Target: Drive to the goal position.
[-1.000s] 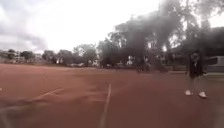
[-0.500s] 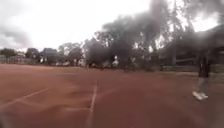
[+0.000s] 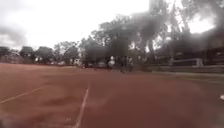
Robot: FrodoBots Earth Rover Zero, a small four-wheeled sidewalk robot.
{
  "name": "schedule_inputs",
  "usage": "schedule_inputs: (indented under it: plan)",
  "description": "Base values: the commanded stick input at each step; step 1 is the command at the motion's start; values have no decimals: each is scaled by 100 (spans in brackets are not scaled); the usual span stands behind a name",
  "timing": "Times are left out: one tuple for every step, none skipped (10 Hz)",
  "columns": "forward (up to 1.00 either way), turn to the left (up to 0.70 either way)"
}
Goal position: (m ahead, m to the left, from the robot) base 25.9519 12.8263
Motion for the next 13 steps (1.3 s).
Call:
schedule_inputs:
  plan:
    - [85, 0]
    - [85, 0]
    - [85, 0]
    - [85, 0]
    - [85, 0]
    - [85, 0]
    - [85, 0]
    - [85, 0]
    - [85, 0]
    - [85, 0]
    - [85, 0]
    - [85, 0]
    - [85, 0]
